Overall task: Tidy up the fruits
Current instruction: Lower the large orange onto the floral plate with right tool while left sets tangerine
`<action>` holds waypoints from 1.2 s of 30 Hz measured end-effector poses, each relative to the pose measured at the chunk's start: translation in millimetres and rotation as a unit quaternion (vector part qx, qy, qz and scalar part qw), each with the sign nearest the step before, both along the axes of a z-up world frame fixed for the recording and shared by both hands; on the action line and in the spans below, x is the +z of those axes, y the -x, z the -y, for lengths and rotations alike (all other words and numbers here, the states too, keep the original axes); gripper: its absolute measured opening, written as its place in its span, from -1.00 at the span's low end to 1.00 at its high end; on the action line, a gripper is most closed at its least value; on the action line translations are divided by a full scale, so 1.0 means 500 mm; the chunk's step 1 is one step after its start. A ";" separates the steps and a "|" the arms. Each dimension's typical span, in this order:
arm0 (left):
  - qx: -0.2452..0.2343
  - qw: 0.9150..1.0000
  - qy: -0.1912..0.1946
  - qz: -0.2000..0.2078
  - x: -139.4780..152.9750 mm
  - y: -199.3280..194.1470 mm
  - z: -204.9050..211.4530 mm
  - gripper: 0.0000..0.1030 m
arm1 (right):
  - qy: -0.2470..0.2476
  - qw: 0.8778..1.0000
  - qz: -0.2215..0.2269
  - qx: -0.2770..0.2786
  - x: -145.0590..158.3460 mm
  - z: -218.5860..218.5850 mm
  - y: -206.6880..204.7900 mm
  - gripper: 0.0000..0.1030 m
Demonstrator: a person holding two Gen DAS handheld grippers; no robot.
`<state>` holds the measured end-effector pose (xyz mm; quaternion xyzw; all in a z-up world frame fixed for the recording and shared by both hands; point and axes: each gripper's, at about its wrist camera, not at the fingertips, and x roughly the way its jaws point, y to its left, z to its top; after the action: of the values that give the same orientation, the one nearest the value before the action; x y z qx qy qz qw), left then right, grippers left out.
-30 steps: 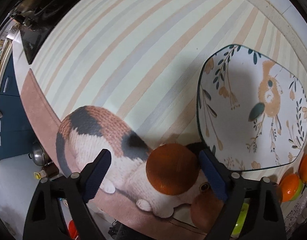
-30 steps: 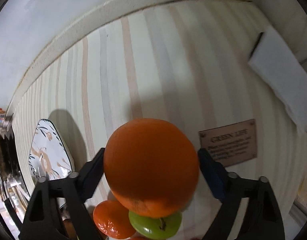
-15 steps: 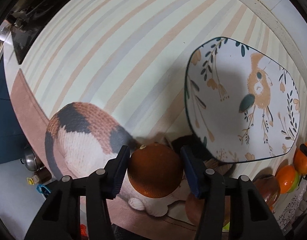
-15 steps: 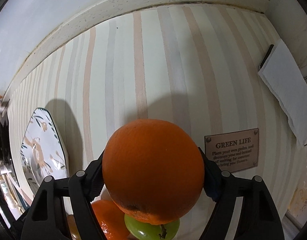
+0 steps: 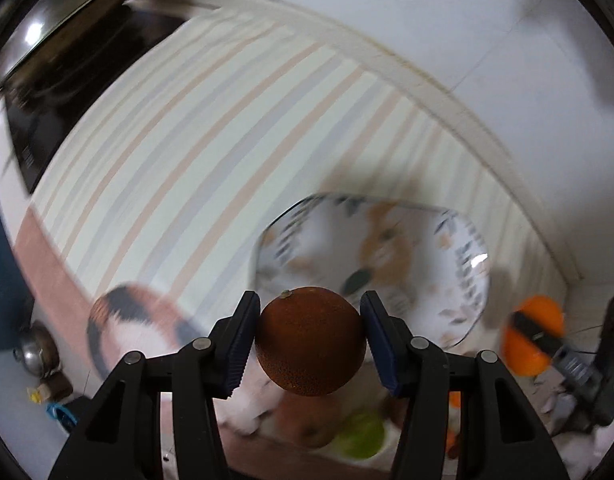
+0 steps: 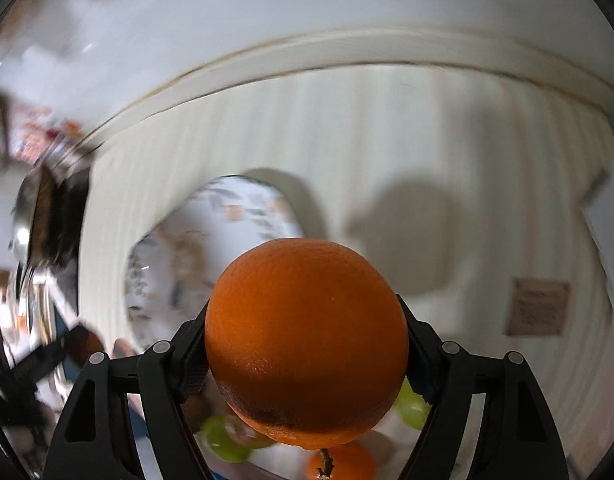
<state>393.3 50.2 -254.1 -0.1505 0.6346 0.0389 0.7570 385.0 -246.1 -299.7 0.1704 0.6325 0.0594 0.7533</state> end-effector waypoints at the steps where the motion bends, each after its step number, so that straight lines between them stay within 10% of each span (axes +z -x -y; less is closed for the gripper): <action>1: -0.006 1.000 0.002 0.000 -0.007 -0.017 0.007 -0.04 | 0.004 1.000 0.005 0.017 -0.002 -0.028 -0.017 0.57; 20: -0.024 0.990 0.066 -0.123 -0.193 -0.161 0.081 -0.03 | 0.061 0.980 -0.048 0.181 -0.158 -0.215 -0.174 0.58; 36: -0.022 0.996 0.044 -0.079 -0.102 -0.133 0.061 0.43 | 0.050 0.988 -0.028 0.145 -0.074 -0.223 -0.166 0.84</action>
<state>459.6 19.6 -305.1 -0.1665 0.6964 0.0061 0.6980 468.1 -134.4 -336.8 0.0407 0.6732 0.1318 0.7265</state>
